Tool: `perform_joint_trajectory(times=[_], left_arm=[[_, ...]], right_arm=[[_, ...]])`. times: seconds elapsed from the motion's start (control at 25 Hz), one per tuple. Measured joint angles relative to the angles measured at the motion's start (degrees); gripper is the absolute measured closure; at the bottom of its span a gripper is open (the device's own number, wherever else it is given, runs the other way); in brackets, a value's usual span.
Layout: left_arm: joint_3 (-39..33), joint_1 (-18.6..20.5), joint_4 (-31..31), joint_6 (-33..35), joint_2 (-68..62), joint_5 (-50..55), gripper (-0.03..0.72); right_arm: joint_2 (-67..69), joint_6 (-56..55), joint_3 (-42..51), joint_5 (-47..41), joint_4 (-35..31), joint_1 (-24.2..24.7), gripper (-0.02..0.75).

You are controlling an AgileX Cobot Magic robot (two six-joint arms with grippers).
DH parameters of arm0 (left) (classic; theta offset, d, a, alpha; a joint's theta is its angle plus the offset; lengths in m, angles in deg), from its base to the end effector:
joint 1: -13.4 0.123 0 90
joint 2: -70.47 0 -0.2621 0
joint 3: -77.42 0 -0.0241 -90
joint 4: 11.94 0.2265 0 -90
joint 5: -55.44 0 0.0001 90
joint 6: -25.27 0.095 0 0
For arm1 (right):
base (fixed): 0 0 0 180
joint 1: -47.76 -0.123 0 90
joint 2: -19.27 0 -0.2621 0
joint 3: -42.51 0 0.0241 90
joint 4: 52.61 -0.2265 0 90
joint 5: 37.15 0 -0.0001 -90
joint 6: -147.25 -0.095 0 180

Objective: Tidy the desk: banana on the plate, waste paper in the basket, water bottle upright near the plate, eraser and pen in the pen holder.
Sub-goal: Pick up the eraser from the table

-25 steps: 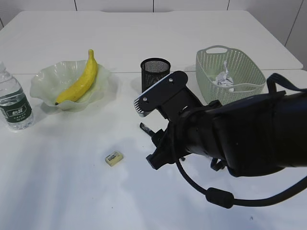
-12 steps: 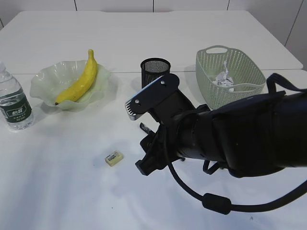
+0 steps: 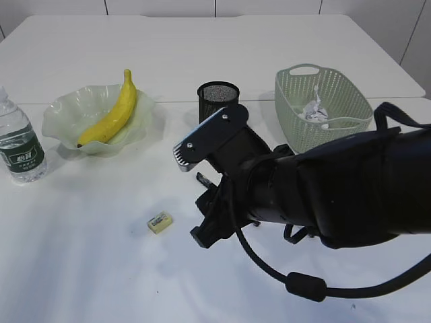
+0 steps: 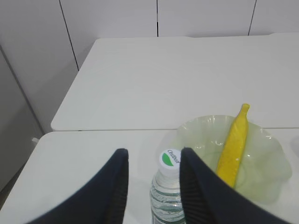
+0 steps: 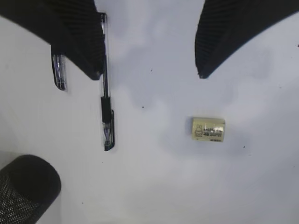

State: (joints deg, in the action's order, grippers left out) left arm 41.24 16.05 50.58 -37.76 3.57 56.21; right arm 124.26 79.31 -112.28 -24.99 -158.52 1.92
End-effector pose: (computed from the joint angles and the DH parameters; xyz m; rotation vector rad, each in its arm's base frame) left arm 0.2153 0.0112 0.3142 -0.0583 1.8045 0.0373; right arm 0.2393 0.2189 0.1843 -0.9159 2.1258 0.1171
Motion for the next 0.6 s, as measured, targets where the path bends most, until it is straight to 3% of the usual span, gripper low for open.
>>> perform_joint_trajectory(times=[0.24,0.6], left_arm=[[0.0,0.0,0.0,0.0,-1.2,0.0,0.434],[0.0,0.0,0.1,0.0,-2.8,0.0,0.434]], right_arm=[[1.4,2.1,-2.9,-1.2,0.0,0.0,0.286],[3.5,-0.5,-3.8,-4.1,0.1,0.0,0.361]])
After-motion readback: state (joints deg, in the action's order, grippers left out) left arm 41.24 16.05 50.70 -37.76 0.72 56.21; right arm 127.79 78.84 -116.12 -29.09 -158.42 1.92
